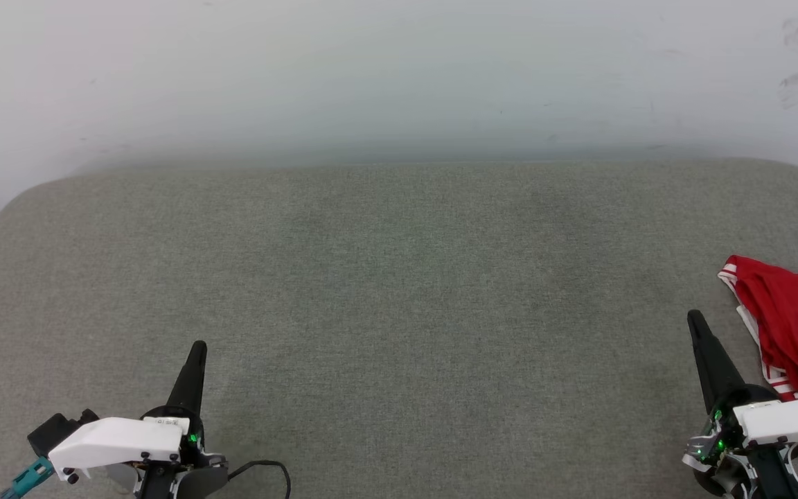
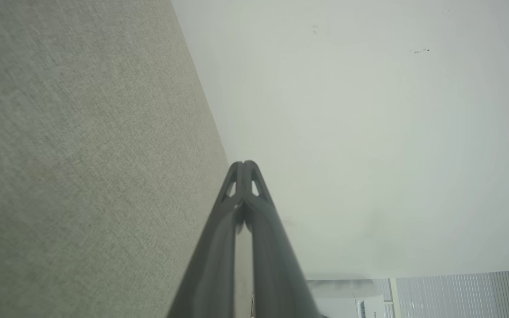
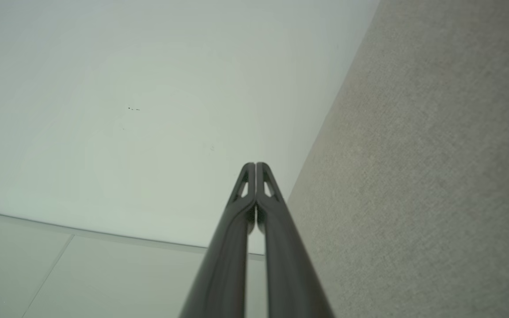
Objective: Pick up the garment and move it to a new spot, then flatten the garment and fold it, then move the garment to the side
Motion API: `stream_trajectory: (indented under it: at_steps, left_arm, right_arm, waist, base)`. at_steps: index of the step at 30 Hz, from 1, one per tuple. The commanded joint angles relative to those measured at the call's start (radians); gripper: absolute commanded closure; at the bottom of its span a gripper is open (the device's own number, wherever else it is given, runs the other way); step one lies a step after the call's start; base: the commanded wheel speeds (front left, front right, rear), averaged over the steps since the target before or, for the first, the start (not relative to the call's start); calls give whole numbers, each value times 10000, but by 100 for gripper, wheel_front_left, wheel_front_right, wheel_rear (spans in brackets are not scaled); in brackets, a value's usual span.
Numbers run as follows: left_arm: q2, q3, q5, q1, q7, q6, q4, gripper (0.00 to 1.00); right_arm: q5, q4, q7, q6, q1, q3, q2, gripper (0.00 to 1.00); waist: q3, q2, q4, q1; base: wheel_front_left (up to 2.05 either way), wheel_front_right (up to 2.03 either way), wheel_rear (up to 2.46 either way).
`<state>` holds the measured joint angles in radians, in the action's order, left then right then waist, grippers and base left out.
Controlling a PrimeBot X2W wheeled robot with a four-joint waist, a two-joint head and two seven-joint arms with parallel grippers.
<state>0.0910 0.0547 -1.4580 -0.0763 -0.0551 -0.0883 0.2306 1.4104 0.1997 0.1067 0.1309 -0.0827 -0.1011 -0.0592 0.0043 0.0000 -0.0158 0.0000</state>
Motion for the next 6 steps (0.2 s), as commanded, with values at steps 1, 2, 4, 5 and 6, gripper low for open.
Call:
stream_trajectory:
  at_steps: [1,2,4,5,6]
  left_arm:
    - [-20,89,-185,-192,-59,-90,-11,100]
    - [-32,106,-254,-191,-88,-112,-2,100]
    - [-64,144,-370,-203,-126,-127,13,100]
    - [-80,162,-432,-213,-143,-147,20,100]
    - [-97,184,-498,-225,-166,-173,26,100]
  right_arm:
    - [247,38,32,-2,-210,-28,38,100]
    - [323,57,32,-2,-218,-33,43,100]
    - [472,95,40,-2,-235,-44,49,100]
    - [550,114,44,-2,-243,-48,53,100]
    - [628,133,47,-2,-252,-54,55,100]
  waist:
    - [-1,0,10,0]
    - [-1,0,16,0]
    - [-2,0,27,0]
    - [-3,0,33,0]
    - [-3,0,38,0]
  base:
    - [0,0,0]
    - [0,0,0]
    - [0,0,0]
    - [0,0,0]
    - [0,0,0]
